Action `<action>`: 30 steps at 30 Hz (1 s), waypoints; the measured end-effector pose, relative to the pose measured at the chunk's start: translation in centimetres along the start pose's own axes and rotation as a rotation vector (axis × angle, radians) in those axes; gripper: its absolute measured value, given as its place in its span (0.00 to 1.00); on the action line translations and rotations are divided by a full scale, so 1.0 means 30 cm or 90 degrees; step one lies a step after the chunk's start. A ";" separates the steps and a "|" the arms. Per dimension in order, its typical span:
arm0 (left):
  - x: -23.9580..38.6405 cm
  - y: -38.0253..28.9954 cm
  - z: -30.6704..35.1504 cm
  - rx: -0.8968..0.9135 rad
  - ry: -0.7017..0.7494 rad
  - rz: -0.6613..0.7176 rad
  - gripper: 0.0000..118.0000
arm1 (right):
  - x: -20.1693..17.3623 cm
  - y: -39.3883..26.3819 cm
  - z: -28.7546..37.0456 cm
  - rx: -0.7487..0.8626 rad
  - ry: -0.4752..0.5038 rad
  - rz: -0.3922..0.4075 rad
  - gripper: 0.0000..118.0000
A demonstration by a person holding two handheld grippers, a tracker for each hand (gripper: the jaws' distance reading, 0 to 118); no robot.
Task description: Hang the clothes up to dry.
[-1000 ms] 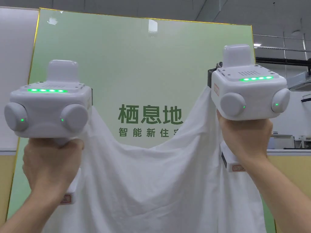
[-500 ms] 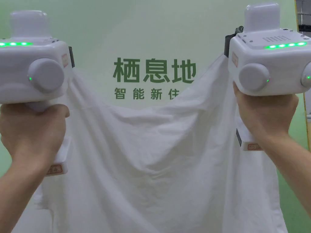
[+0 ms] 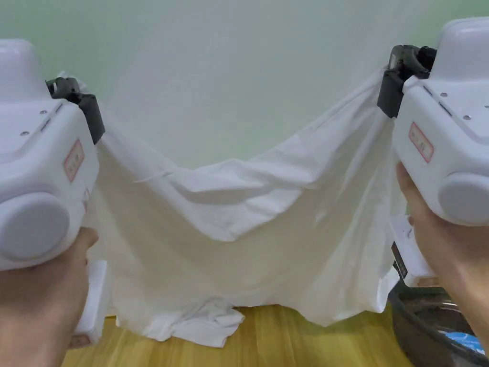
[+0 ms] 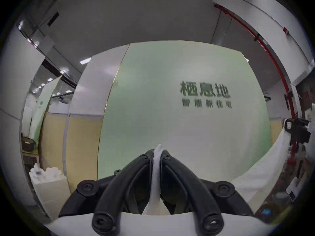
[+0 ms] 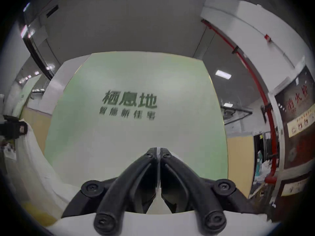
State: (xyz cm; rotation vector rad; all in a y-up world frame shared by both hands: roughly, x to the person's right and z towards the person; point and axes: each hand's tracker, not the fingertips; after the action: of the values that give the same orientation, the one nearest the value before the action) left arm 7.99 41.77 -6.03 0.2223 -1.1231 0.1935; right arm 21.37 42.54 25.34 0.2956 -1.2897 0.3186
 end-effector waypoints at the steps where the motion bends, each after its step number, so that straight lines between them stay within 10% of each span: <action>1: -0.005 -0.044 0.064 -0.005 -0.011 0.006 0.05 | -0.006 -0.035 0.056 -0.021 -0.003 0.021 0.03; 30: -0.006 -0.496 1.371 -0.393 -0.280 0.008 0.05 | 0.046 -0.376 1.367 -0.535 -0.035 0.057 0.03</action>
State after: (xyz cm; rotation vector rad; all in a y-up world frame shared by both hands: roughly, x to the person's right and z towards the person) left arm -23.86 16.25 9.72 -0.3080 -1.5644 -0.2070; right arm -10.22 16.34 36.59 -0.4697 -1.3821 -0.1715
